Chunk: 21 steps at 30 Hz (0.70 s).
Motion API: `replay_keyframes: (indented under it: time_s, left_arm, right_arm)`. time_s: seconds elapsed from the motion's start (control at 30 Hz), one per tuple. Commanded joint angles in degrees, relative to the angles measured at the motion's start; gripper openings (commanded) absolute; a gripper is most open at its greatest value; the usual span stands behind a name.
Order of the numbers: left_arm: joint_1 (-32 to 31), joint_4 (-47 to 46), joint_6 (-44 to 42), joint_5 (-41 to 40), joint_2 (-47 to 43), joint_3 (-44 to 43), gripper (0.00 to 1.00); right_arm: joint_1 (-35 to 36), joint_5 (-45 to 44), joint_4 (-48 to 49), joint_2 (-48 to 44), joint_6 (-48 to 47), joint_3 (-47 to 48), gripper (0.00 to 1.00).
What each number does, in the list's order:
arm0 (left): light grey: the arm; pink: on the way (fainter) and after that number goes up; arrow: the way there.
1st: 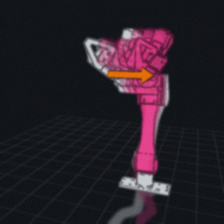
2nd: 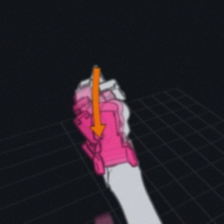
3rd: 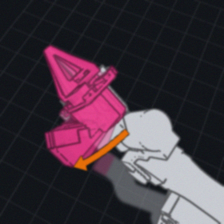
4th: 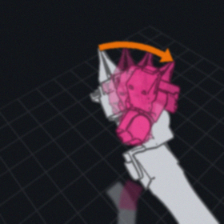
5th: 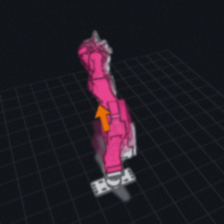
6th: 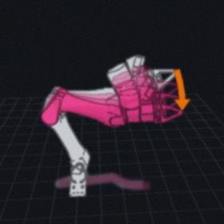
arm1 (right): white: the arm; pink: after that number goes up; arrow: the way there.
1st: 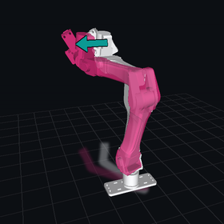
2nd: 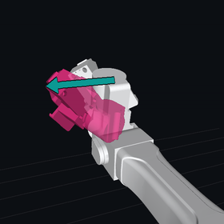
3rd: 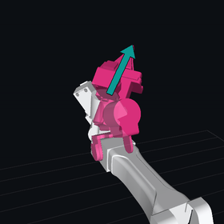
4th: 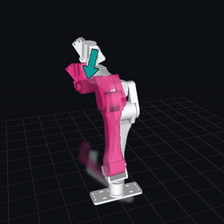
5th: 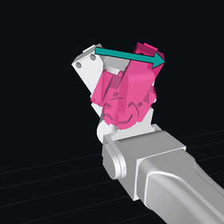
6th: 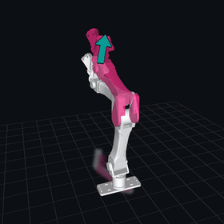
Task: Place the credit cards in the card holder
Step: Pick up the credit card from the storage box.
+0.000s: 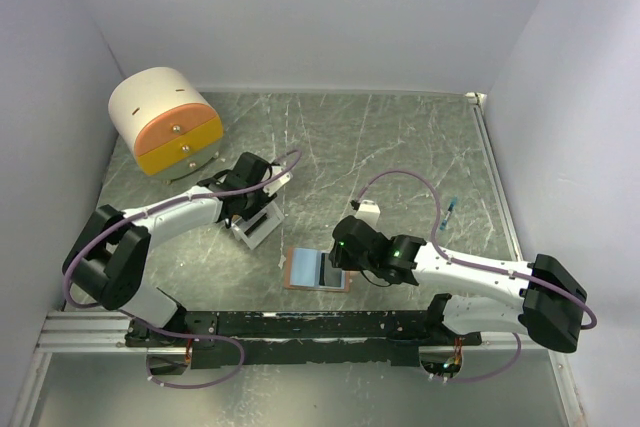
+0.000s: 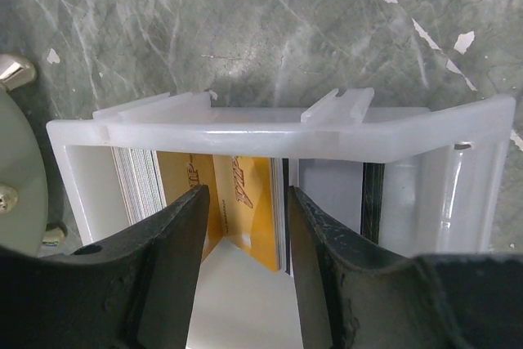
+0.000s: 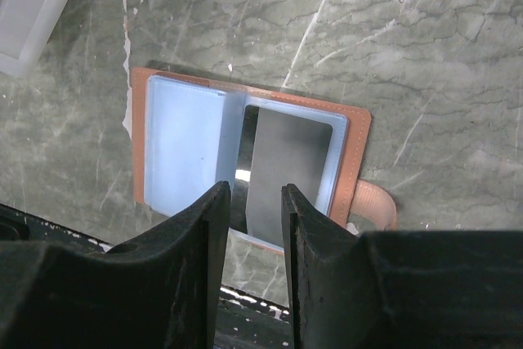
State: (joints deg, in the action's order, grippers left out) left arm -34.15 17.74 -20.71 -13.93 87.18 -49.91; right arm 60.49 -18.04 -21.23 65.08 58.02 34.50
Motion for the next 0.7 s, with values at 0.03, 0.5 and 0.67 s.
replay_keyframes:
  time_s: [0.03, 0.5, 0.67]
  left_arm:
    - [0.4, -3.6, -0.9, 3.8, -1.1, 1.5, 0.55]
    - [0.4, -5.6, -2.6, -0.5, 0.8, 3.0, 0.55]
    - [0.4, -5.9, -3.1, -3.2, 1.1, 2.7, 0.52]
  right_arm:
    - [0.2, -1.6, 0.4, -0.6, -0.3, 0.4, 0.33]
    - [0.2, -1.6, 0.4, -0.8, -0.3, 0.1, 0.32]
    - [0.2, -2.2, -0.4, -1.5, -0.5, 0.5, 0.32]
